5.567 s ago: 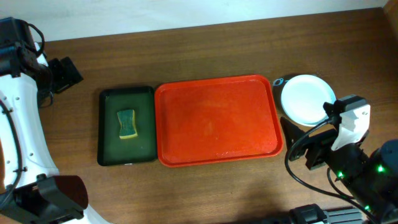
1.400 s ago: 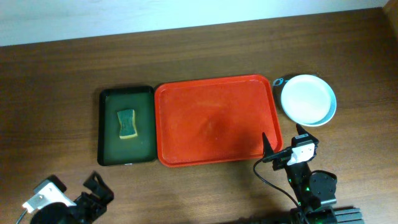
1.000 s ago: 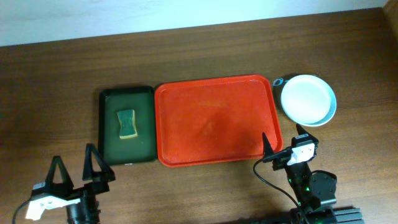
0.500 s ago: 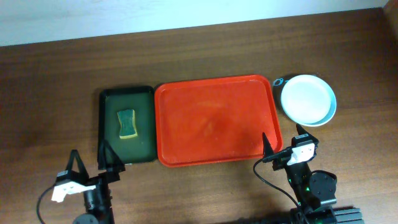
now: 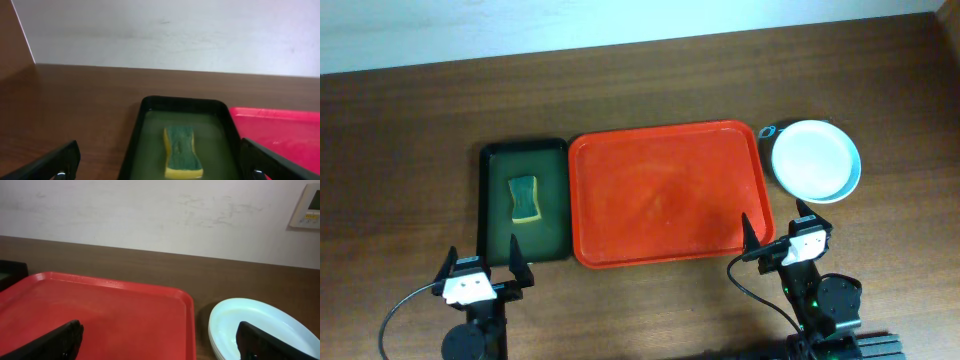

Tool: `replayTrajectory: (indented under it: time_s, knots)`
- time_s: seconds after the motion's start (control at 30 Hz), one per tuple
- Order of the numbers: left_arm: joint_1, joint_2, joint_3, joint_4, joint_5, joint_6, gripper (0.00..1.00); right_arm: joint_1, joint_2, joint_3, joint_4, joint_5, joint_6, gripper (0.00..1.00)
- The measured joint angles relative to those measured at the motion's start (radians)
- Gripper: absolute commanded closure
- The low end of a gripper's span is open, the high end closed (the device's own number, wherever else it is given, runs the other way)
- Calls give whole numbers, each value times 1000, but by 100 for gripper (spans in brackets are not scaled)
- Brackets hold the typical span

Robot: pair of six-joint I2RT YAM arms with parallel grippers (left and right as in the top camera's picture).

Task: Clean dirty plates on tray and stack at the side

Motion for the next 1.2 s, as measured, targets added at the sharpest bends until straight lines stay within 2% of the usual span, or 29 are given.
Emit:
replayTrajectory:
  time_s: [0.23, 1.2]
  knots:
    - [0, 0, 0, 0, 3, 84, 1, 0, 0, 0, 0, 0, 0, 2]
    - [0, 0, 0, 0, 4, 91, 1, 0, 0, 0, 0, 0, 0, 2]
